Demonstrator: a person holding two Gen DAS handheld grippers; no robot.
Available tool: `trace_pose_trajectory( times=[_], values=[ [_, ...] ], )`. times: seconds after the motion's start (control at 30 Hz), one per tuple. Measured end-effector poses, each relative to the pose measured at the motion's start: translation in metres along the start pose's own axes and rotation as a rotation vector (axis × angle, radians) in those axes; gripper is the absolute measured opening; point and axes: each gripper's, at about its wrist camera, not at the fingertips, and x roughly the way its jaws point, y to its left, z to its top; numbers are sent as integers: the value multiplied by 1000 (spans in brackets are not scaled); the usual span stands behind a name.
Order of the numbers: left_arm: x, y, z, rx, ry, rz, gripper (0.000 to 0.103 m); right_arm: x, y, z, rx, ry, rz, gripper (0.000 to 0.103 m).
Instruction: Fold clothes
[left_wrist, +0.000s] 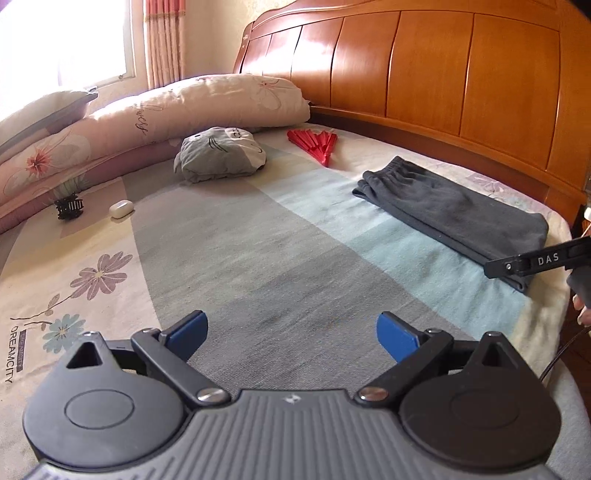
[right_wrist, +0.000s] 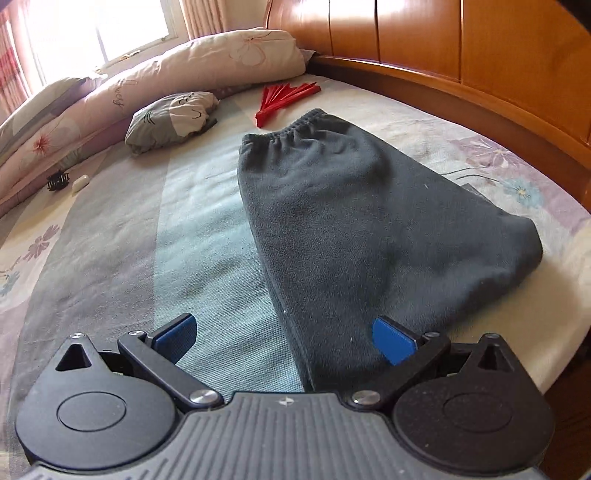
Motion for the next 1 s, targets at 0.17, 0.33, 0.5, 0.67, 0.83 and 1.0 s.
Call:
trace_pose_trajectory(
  times=[0.17, 0.33, 0.5, 0.67, 0.83, 1.0],
  values=[
    [-10, -11, 0, 6, -8, -31, 98, -35, 3, -3, 95, -7, -35, 103],
    [-12, -22, 1, 10, 9, -66, 98, -67, 16, -16, 86, -29, -91, 103],
    [-13, -40, 3, 59, 13, -83, 100, -89, 27, -29, 90, -33, -124, 103],
    [-21, -56, 5, 87, -13, -111, 101, -105, 37, -37, 73, -38, -142, 103],
    [-27, -62, 8, 59, 1, -167, 101, -123, 45, -43, 44, -64, -162, 103],
    [-34, -67, 8, 38, 13, -198, 101, -133, 49, -47, 32, -75, -170, 103]
  ],
)
